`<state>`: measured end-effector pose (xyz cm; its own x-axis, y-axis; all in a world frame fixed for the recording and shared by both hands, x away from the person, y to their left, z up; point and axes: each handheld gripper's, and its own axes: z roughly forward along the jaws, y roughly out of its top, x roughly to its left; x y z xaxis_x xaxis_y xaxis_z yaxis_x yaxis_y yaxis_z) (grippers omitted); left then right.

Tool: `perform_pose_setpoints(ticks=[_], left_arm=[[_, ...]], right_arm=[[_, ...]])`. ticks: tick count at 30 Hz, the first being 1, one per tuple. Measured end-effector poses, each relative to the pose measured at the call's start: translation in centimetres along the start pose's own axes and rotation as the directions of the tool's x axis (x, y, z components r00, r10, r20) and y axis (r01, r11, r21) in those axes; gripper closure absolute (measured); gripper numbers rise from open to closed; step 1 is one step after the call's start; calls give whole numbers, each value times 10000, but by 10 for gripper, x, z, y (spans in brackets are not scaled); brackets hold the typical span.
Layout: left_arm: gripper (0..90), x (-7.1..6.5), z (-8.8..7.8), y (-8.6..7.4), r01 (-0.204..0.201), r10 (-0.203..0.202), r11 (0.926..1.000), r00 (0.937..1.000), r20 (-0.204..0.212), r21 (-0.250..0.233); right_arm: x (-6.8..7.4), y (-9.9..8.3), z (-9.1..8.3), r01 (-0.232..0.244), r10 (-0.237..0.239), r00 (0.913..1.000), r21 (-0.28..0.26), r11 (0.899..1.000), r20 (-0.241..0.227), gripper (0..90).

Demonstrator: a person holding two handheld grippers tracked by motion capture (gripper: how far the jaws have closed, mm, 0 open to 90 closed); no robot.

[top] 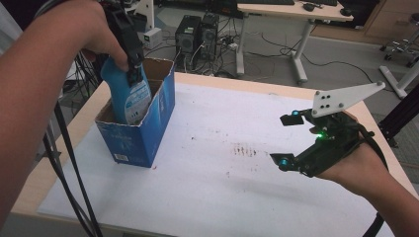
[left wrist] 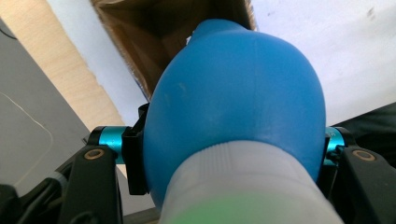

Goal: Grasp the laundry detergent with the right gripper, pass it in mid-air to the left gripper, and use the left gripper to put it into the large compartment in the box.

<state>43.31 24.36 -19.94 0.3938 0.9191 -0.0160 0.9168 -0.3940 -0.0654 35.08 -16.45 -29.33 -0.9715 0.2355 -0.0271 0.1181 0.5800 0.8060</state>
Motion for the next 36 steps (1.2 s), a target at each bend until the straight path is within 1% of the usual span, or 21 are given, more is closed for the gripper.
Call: perform_pose_setpoints(ticks=[3, 4, 7, 9, 11, 14, 16, 17, 18, 19, 20, 21, 22, 24, 26, 27, 29, 30, 31, 34, 36], left_arm=[[378, 1, 15, 2, -375, 375, 9992, 9993, 16, 145], [378, 2, 19, 2, -626, 626, 9979, 9980, -15, 184], [378, 0, 34, 2, -1461, 1462, 9890, 9893, -9, 216], [379, 0, 44, 2, -2059, 2059, 9784, 9786, 22, 156], [378, 0, 52, 2, -2465, 2466, 9691, 9691, -74, 123], [378, 0, 63, 1, -3340, 3343, 9425, 9419, -332, 156], [378, 0, 70, 2, -3673, 3673, 9300, 9289, -462, 89], [378, 1, 72, 2, -3878, 3880, 9216, 9205, -468, 138], [378, 1, 75, 2, -3893, 3891, 9211, 9201, -452, 45], [378, 2, 78, 3, -4047, 4045, 9144, 9134, -449, 59], [378, 1, 81, 3, -4060, 4055, 9139, 9131, -424, -30], [377, 2, 83, 4, -4205, 4203, 9073, 9064, -412, 45], [377, 2, 86, 4, -4187, 4183, 9081, 9076, -371, -52], [377, 2, 91, 5, -4398, 4390, 8980, 8974, -442, -109], [377, 3, 95, 5, -4457, 4449, 8952, 8945, -439, -81], [377, 4, 95, 5, -4439, 4426, 8956, 8957, -427, -284], [377, 3, 95, 6, -4427, 4416, 8964, 8963, -408, -218], [377, 4, 95, 7, -4478, 4468, 8940, 8937, -414, -171], [376, 3, 95, 7, -4432, 4422, 8963, 8960, -391, -186], [375, 4, 96, 8, -4426, 4419, 8966, 8964, -327, -141], [374, 5, 95, 8, -4486, 4482, 8937, 8935, -278, -117]], right_arm=[[1, -1, -1, 1, -1, 10000, 18, 10000, 21, 8], [1, -2, -1, -2, 2, 10000, 45, 10000, 13, 8], [1, -3, -1, -24, 24, 10000, 78, 10000, 27, 8], [0, -3, -1, -32, 32, 10000, 84, 10000, 66, 8], [0, -3, -1, -59, 58, 10000, 101, 9999, 78, 8], [1, -3, 1, -36, 35, 10000, 134, 9999, 77, 8], [1, -2, 2, -12, 11, 10000, 160, 9999, 63, 8], [2, -2, 2, -8, 6, 10000, 171, 9999, 76, 8], [2, -2, 3, -3, 1, 10000, 174, 9998, 78, 8], [2, -2, 3, 12, -13, 10000, 174, 9998, 63, 8], [2, -2, 3, -21, 19, 10000, 180, 9998, 83, 8], [2, -3, 4, -20, 19, 10000, 181, 9998, 86, 8], [2, -3, 4, -35, 33, 10000, 189, 9998, 87, 8], [3, -4, 4, -34, 32, 9999, 219, 9998, 96, 8], [3, -4, 4, -76, 73, 9999, 230, 9997, 130, 8], [2, -4, 3, -77, 74, 9999, 227, 9997, 134, 8], [2, -4, 4, -68, 65, 9999, 245, 9997, 138, 8], [2, -5, 4, -57, 54, 9999, 262, 9996, 130, 8], [2, -4, 4, -90, 87, 9999, 272, 9996, 141, 8], [2, -4, 6, -81, 78, 9999, 263, 9996, 131, 8], [2, -4, 7, -71, 68, 9999, 291, 9996, 96, 8]])
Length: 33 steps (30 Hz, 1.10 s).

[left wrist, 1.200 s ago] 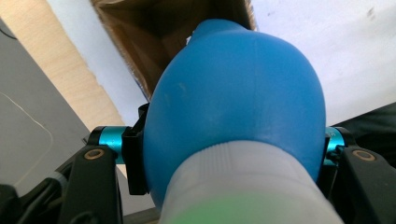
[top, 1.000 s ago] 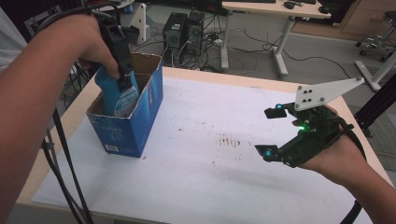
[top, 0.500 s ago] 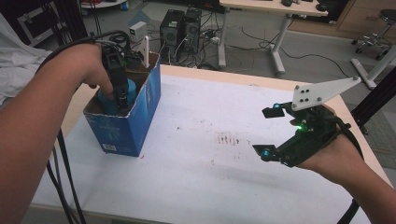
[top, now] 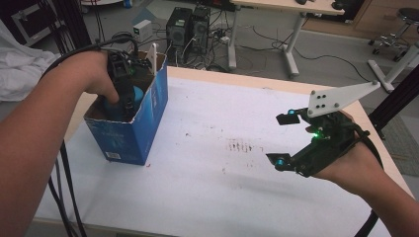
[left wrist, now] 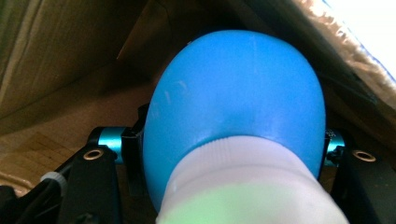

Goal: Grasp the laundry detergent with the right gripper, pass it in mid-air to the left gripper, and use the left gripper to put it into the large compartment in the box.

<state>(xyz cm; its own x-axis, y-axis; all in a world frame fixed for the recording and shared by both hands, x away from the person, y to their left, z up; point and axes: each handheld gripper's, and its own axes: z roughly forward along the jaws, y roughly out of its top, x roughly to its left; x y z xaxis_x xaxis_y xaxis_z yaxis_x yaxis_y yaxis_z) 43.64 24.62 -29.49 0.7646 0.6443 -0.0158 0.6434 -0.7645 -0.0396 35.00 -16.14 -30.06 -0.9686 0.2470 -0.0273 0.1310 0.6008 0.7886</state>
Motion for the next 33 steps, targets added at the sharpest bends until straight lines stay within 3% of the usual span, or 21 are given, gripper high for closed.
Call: perform_pose_setpoints(ticks=[7, 15, 20, 25, 33], left_arm=[[318, 0, -4, -3, 55, -50, 9998, 9996, 263, -200], [300, -2, -14, -5, 11, -4, 9994, 9998, 204, -346], [278, -5, -22, -7, 64, -61, 9999, 9998, 194, -158], [229, -7, -34, -9, 141, -142, 9996, 9999, -49, -230], [208, -19, -64, -9, -182, 165, 9991, 9988, -453, -380]], right_arm=[[0, -1, 0, -32, 32, 10000, 22, 10000, 27, 8], [0, -1, -1, -20, 19, 10000, 22, 10000, 34, 8], [-1, -1, -3, -75, 76, 10000, -5, 10000, 47, 8], [-2, -2, -4, -83, 83, 9999, -27, 10000, 81, 8], [-2, -2, -8, -37, 37, 10000, -24, 10000, 72, 8]])
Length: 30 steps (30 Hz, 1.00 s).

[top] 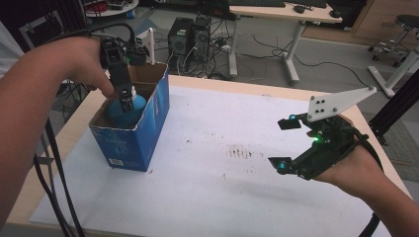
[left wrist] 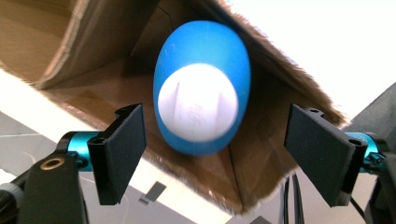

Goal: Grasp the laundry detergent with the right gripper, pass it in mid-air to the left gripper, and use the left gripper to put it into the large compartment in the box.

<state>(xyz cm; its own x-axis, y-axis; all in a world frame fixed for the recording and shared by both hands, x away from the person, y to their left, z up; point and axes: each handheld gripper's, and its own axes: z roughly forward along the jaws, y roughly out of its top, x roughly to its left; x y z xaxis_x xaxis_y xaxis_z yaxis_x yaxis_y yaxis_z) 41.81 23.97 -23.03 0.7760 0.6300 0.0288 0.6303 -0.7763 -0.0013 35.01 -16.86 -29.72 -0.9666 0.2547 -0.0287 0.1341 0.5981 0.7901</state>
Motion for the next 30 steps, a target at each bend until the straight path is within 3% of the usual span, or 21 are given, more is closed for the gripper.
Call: perform_pose_setpoints(ticks=[7, 13, 21, 26, 30], left_arm=[[162, -16, -24, 5, -745, 744, 9972, 9969, -273, -29], [127, -33, -37, 17, -1436, 1430, 9895, 9893, -298, -176], [90, -54, -39, 34, -2456, 2458, 9687, 9693, 25, -349], [65, -63, -38, 44, -2888, 2898, 9567, 9567, 280, -369], [49, -68, -33, 52, -3123, 3137, 9493, 9484, 455, -349]], right_arm=[[-5, 4, -5, 145, -136, 9997, 438, 9989, -216, 8], [-8, 12, -10, 449, -412, 9984, 957, 9944, -399, 8], [-16, 19, -17, 598, -504, 9970, 1694, 9837, -592, 8], [-25, 22, -22, 768, -561, 9944, 2480, 9657, -895, 8], [-29, 28, -24, 1274, -990, 9902, 3433, 9305, -990, 8]])
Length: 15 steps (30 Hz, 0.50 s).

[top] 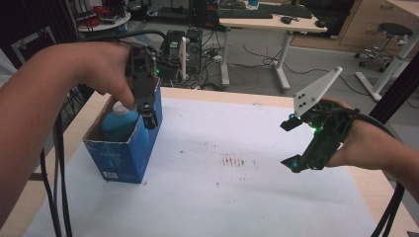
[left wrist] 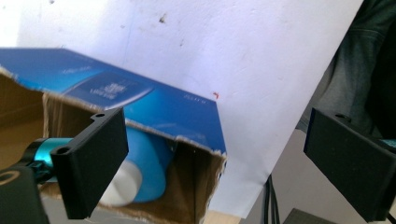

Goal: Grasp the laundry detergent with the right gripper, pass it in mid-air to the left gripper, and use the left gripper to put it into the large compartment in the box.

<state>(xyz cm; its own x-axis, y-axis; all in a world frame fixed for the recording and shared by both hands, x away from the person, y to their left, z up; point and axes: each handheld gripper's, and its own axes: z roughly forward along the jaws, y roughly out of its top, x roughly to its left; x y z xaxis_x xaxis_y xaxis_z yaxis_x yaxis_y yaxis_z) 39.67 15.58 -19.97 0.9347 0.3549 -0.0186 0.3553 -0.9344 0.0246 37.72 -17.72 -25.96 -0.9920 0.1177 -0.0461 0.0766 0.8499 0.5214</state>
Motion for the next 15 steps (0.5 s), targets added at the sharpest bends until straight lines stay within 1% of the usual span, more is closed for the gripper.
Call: perform_pose_setpoints(ticks=[1, 3, 4, 5, 7, 9, 11, 13, 14, 15], left_arm=[[48, 0, 2, 2, -106, 106, 9999, 9999, 53, 16], [23, -2, 5, 7, -330, 330, 9995, 9994, 73, 21], [22, -3, 7, 10, -420, 419, 9991, 9990, 165, 65], [17, -5, 9, 12, -534, 531, 9985, 9983, 220, 111], [16, -7, 13, 17, -747, 743, 9971, 9968, 295, 139], [16, -10, 16, 21, -926, 924, 9957, 9950, 371, 57], [16, -13, 18, 26, -1224, 1221, 9925, 9918, 368, 63], [16, -17, 22, 30, -1332, 1330, 9911, 9904, 384, 43], [16, -18, 24, 32, -1463, 1461, 9892, 9885, 399, 19], [16, -19, 25, 33, -1497, 1496, 9887, 9878, 442, -4]], right_arm=[[-1, 1, -1, 53, -54, 10000, 192, 9998, 70, 9], [-3, 5, -4, 174, -177, 9998, 413, 9990, 82, 9], [-5, 6, -6, 255, -260, 9996, 536, 9982, 105, 8], [-5, 8, -7, 256, -263, 9996, 693, 9973, 99, 8], [-7, 11, -9, 401, -408, 9991, 997, 9942, 57, 9], [-8, 14, -11, 539, -549, 9985, 1368, 9891, 35, 8], [-8, 17, -13, 660, -661, 9978, 1720, 9829, -54, 8], [-8, 20, -14, 842, -825, 9965, 2037, 9754, -165, 9], [-8, 20, -14, 874, -856, 9962, 2148, 9727, -177, 9], [-8, 21, -14, 964, -945, 9953, 2330, 9677, -192, 8]])
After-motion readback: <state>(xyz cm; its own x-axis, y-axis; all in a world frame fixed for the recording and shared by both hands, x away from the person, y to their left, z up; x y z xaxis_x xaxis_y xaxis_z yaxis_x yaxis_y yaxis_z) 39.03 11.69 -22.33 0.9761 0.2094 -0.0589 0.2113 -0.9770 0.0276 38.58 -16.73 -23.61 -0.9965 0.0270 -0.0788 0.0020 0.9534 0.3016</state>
